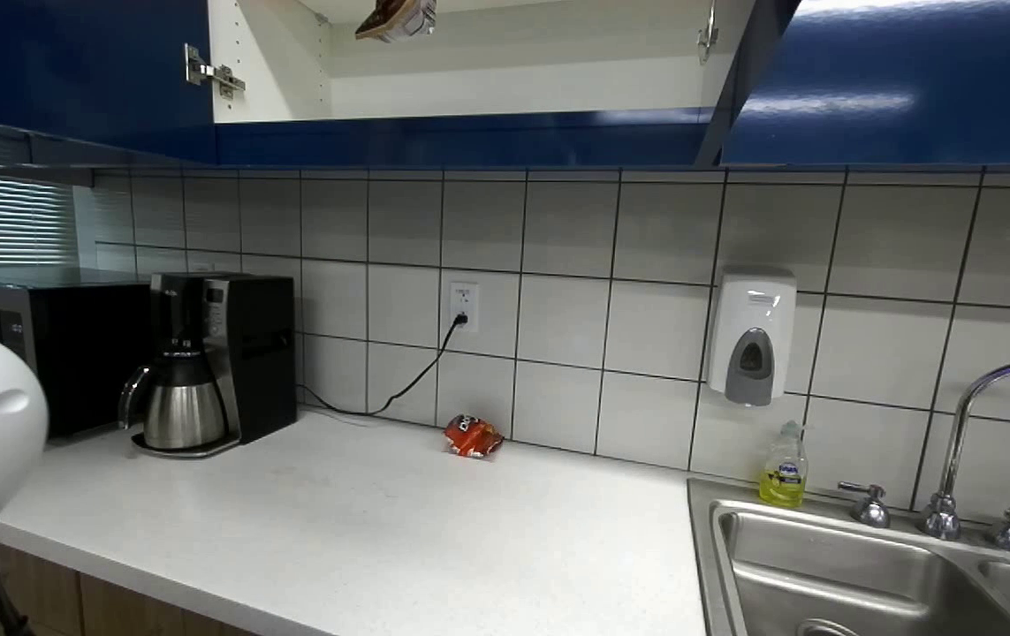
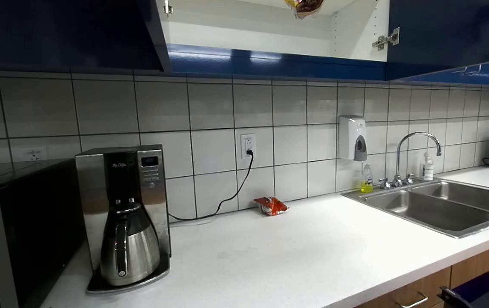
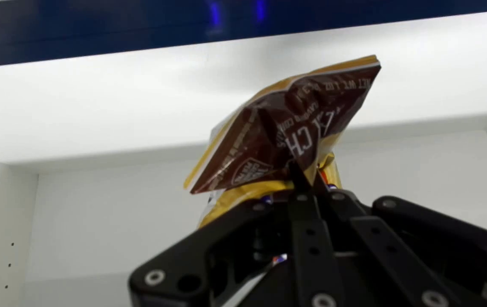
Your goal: Put the brown packet inside the cabinet
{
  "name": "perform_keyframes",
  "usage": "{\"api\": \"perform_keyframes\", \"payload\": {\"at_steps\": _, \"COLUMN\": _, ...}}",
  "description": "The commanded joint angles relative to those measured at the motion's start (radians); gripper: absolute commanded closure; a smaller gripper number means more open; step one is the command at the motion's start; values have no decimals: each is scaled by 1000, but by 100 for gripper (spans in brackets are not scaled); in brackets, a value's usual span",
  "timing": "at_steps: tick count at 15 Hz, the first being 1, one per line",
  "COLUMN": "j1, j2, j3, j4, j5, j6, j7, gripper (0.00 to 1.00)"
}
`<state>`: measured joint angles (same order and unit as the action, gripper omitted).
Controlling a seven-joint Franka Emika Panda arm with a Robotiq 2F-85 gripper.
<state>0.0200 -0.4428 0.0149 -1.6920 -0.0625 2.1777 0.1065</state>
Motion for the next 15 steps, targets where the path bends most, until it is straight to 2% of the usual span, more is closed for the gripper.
{"api": "perform_keyframes", "payload": {"at_steps": 1, "j1": -6, "j2": 163, "j3": 3, "j4": 179, "j5": 4, "j6": -31, "j7": -50, "gripper": 100}}
{"api": "perform_keyframes", "payload": {"at_steps": 8, "j1": -3, "j2": 367, "j3": 1, "j4": 335, "j5": 10, "j6": -46, "j7": -64, "gripper": 100}}
{"api": "perform_keyframes", "payload": {"at_steps": 15, "j1": 0, "j2": 455, "j3": -2, "j4": 383, "j5": 12, "j6": -54, "j7": -64, "gripper": 100}}
